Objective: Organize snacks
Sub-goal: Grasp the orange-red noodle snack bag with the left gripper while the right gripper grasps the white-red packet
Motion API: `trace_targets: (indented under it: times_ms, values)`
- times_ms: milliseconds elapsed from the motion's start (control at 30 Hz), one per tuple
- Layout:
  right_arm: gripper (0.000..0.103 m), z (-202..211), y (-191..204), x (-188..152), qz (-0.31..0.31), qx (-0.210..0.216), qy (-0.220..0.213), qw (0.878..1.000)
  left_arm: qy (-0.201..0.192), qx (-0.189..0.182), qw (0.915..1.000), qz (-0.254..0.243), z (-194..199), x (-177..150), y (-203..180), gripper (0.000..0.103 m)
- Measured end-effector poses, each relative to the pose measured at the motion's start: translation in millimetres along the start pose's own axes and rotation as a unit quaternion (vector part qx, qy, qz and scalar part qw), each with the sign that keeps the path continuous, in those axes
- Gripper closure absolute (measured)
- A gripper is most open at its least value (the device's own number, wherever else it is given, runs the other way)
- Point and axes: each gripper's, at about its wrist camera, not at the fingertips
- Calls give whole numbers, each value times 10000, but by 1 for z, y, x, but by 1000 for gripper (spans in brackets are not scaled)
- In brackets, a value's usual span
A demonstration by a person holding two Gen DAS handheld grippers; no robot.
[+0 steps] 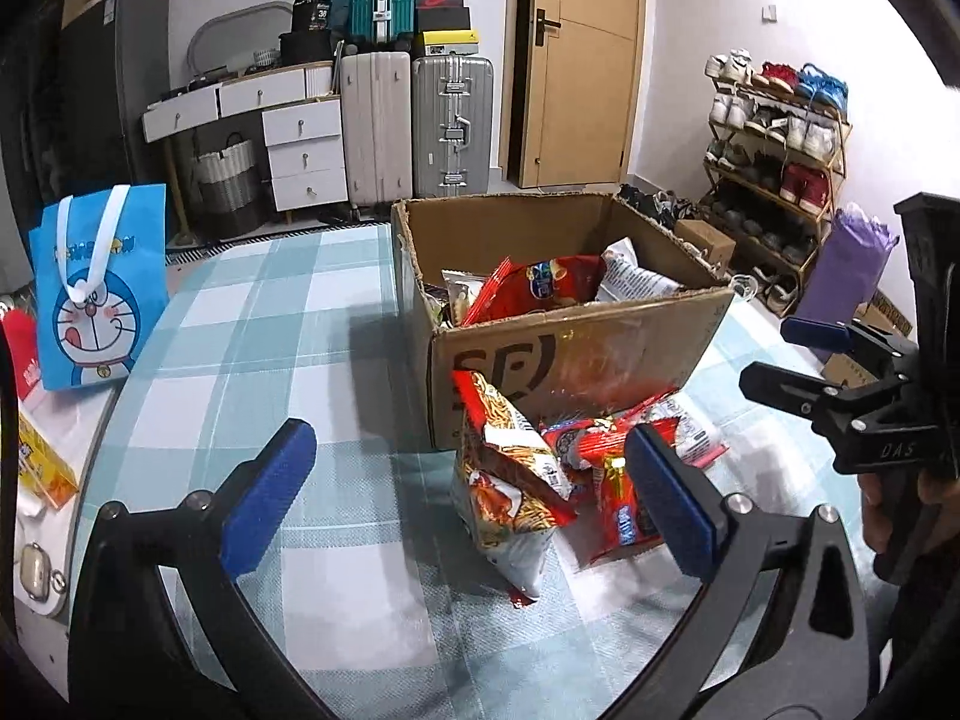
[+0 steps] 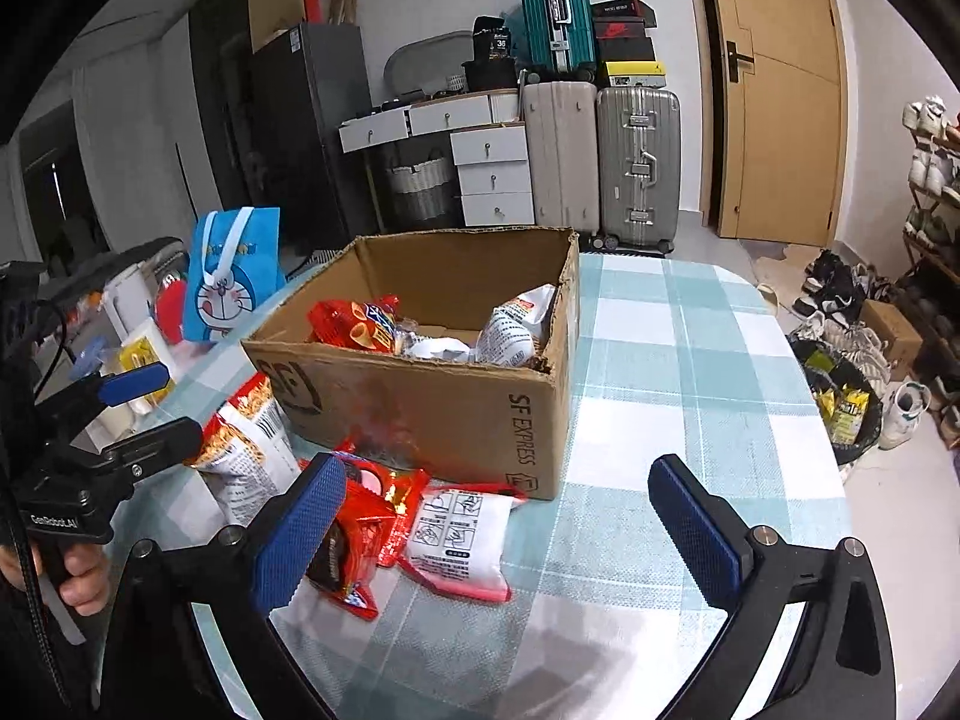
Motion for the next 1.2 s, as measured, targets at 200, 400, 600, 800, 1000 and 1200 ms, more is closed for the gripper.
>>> trace_targets:
  times_ms: [200,400,600,800,1000,1200]
  values:
    - [0,-22,-7,-7,-141,-44,399,9991,184,37,9998,-15,-14,-5,-2,1]
    - [0,-34,-10,-10,-153,-99,595,9981,324,16,9993,169,-25,0,6,1]
    - [0,-46,-14,-14,-204,-147,794,9965,361,41,9992,164,-29,0,7,1]
    - [0,-58,-13,-16,-164,-177,975,9949,430,46,9990,125,-34,-3,6,1]
    - [0,-69,-9,-20,-118,-156,1114,9936,439,39,9990,90,-35,-4,5,1]
    - [0,-76,3,-21,-31,-78,1199,9928,460,50,9989,72,-35,-5,4,1]
Point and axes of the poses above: each gripper's, at about its wrist camera, not at the fingertips, and z roughly against the way its jaws point, y to its left, x to its top, and after that the axes turned 7 degrees about y, right-handed
